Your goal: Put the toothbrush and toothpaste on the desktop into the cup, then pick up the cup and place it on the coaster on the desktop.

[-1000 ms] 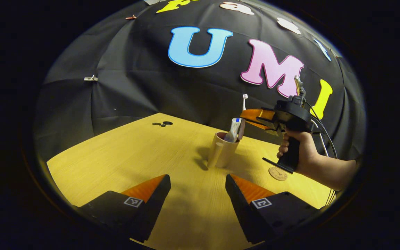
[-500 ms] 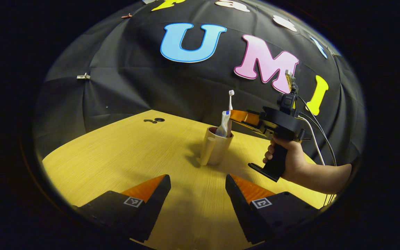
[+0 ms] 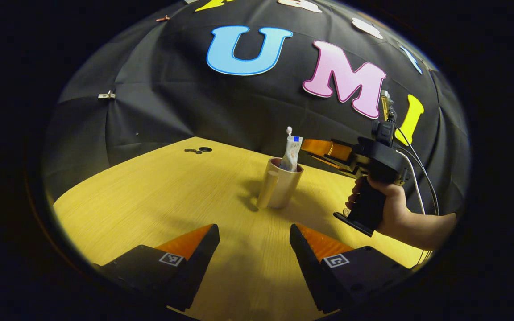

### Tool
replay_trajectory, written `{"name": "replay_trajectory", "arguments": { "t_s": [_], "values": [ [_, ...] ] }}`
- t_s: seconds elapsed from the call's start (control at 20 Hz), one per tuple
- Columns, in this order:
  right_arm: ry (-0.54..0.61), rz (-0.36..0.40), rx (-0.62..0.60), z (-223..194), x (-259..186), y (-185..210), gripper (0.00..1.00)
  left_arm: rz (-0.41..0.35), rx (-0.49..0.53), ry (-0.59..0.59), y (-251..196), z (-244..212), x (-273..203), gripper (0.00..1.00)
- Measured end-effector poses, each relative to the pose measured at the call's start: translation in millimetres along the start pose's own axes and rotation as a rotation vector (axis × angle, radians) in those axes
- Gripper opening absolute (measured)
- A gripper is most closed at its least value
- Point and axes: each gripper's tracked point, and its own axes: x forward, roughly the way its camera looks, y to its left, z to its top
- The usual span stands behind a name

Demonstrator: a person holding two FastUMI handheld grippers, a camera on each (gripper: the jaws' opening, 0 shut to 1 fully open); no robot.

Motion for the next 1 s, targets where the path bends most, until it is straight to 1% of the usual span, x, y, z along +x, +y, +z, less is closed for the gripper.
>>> {"name": "replay_trajectory", "arguments": {
  "t_s": [0.05,0.1,0.15,0.2,0.25,0.3,0.4,0.45,0.7,0.8,0.9,1.0],
  "values": [
    [0.005,-0.012,0.002,1,-5,-3,0.30,-0.002,0.003,0.003,-1,0,1,0.98],
    [0.001,-0.028,-0.003,3,-12,-9,0.33,-0.005,0.008,0.004,-3,-1,2,0.98],
    [-0.009,-0.043,-0.015,7,-16,-13,0.25,-0.008,0.013,0.003,-4,1,2,0.98],
    [-0.020,-0.059,-0.029,13,-24,-18,0.55,-0.015,0.016,0.002,-7,3,3,0.98],
    [-0.027,-0.077,-0.039,19,-32,-26,0.54,-0.020,0.020,0.003,-9,5,3,0.98],
    [-0.028,-0.087,-0.040,22,-41,-33,0.60,-0.026,0.023,0.003,-10,8,4,0.98],
    [-0.021,-0.125,-0.042,30,-65,-51,0.79,-0.042,0.037,0.003,-12,16,5,0.97],
    [-0.023,-0.151,-0.049,33,-70,-62,0.99,-0.050,0.051,0.005,-13,22,8,0.98],
    [-0.018,-0.269,-0.093,54,-122,-117,0.98,-0.094,0.164,0.052,-13,45,26,0.97],
    [-0.012,-0.310,-0.099,58,-143,-137,0.98,-0.110,0.205,0.094,-14,44,33,0.98],
    [-0.007,-0.349,-0.111,63,-164,-152,0.98,-0.141,0.243,0.169,-15,39,37,0.98],
    [-0.003,-0.388,-0.123,67,-186,-165,0.98,-0.146,0.279,0.223,-14,41,46,0.98]
  ]
}}
